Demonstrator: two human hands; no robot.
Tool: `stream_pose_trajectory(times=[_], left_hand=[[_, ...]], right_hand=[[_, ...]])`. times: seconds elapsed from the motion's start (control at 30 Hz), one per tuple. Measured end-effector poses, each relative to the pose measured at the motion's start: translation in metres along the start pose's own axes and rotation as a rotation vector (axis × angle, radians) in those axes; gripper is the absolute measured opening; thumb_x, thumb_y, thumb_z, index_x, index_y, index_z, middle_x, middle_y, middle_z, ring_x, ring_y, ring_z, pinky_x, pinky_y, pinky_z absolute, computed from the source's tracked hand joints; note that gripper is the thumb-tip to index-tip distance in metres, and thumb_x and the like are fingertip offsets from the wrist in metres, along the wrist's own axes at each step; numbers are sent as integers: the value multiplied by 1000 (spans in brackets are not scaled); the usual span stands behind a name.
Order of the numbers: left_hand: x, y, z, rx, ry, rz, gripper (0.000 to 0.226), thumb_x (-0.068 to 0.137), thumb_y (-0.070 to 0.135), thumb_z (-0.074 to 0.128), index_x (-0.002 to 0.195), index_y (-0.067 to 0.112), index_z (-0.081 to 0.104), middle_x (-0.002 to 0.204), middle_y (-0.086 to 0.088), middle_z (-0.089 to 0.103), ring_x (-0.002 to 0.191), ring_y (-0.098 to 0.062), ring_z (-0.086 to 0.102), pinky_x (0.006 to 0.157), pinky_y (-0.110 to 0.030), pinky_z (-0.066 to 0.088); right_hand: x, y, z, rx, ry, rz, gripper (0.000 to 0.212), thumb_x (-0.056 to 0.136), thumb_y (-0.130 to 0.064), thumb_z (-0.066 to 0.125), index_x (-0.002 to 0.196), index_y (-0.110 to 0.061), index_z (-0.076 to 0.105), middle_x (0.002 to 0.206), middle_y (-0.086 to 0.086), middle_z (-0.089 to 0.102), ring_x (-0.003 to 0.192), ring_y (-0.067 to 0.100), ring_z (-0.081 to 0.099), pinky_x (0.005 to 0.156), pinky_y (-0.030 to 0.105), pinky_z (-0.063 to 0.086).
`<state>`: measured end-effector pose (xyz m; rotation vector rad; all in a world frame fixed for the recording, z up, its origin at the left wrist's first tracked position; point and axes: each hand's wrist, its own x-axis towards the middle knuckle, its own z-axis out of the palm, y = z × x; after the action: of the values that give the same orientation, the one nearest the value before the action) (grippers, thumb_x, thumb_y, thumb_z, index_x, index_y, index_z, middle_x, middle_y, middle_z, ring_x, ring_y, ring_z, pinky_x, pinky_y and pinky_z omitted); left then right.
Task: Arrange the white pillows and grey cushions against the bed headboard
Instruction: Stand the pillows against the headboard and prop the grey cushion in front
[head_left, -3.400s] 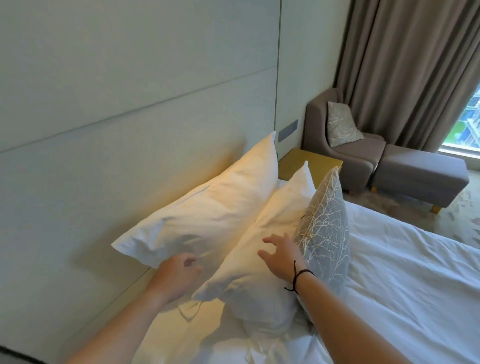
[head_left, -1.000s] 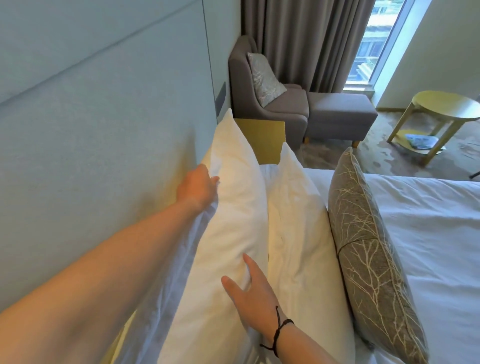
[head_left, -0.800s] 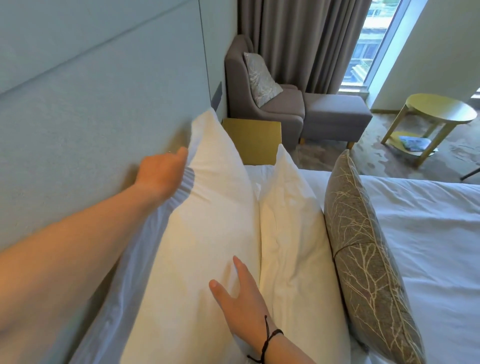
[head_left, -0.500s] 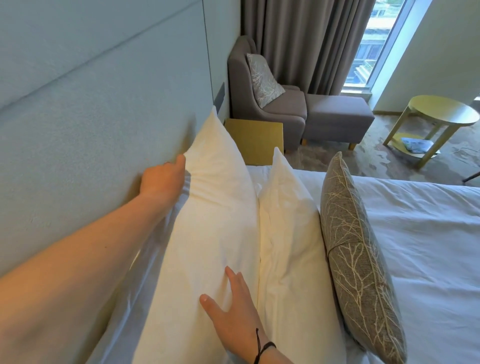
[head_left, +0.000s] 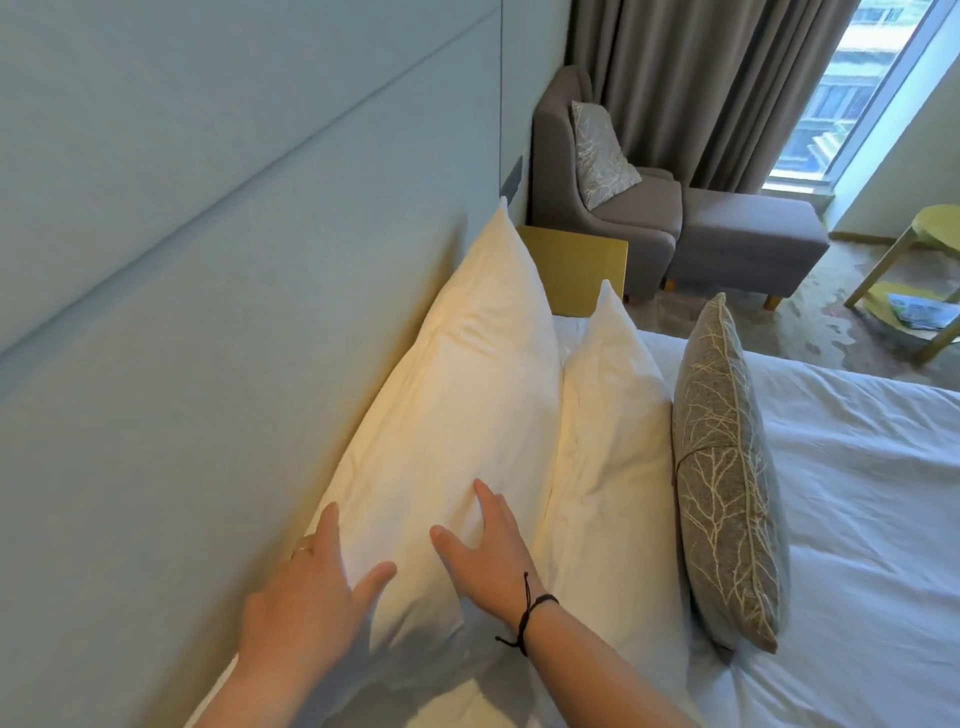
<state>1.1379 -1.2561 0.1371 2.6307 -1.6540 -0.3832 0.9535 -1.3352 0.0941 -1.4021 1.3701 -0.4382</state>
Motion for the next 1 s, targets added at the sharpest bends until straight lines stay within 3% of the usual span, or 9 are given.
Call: stream_pose_trajectory(times=[0.07, 0.2, 0.3, 0.43, 0.6, 0.8, 1.0], left_hand=[[-26, -21, 3, 67, -12, -58, 93, 69, 91, 37, 141, 33, 24, 122, 6, 64, 107, -19, 65, 76, -35, 51], [-43, -49, -1, 85, 5, -76, 64, 74, 85, 43, 102, 29, 55, 95, 3, 70, 90, -22, 68, 66, -31, 48], [-50, -52, -8, 34, 93, -30, 52, 86, 75, 37, 79, 25, 48, 87, 1, 70, 83, -24, 67, 60, -31, 44], [-59, -47, -20, -104, 198, 56, 51, 94, 65, 36, 64, 23, 36, 71, -2, 64, 70, -29, 61, 54, -34, 37], [-81, -34, -23, -113, 268, 125, 56, 91, 66, 36, 57, 21, 34, 50, 4, 40, 54, -27, 47, 47, -33, 26], [-83, -55, -31, -128, 183, 18, 54, 92, 67, 39, 65, 20, 38, 63, 3, 52, 66, -26, 57, 53, -33, 37], [-87, -52, -33, 22, 199, 15, 52, 91, 68, 36, 68, 22, 38, 65, 5, 53, 64, -22, 57, 51, -30, 36]], right_hand=[[-10, -3, 4, -56, -33, -37, 92, 78, -67, 57, 151, -41, 9, 163, -8, 5, 148, 10, 11, 115, 31, 21], [-27, -5, 15, -145, -90, -80, 92, 77, -61, 60, 152, -39, 10, 163, -6, 5, 148, 11, 9, 114, 32, 22], [-37, -7, 20, -168, -106, -92, 91, 79, -56, 62, 152, -37, 11, 162, -4, 9, 147, 15, 16, 115, 35, 25], [-46, -12, 17, -151, -74, -136, 95, 79, -60, 62, 153, -36, 7, 162, -6, 13, 149, 14, 10, 119, 41, 22], [-50, -17, 14, -108, -54, -156, 89, 79, -74, 51, 151, -43, 9, 162, -5, 12, 149, 14, 12, 119, 40, 22], [-55, 1, 18, -311, -188, -137, 88, 82, -65, 56, 153, -38, 10, 164, -2, 4, 149, 16, 11, 117, 36, 19], [-61, 16, 19, -272, -216, -144, 90, 81, -63, 61, 152, -40, 11, 163, -3, 4, 149, 16, 11, 117, 36, 20]])
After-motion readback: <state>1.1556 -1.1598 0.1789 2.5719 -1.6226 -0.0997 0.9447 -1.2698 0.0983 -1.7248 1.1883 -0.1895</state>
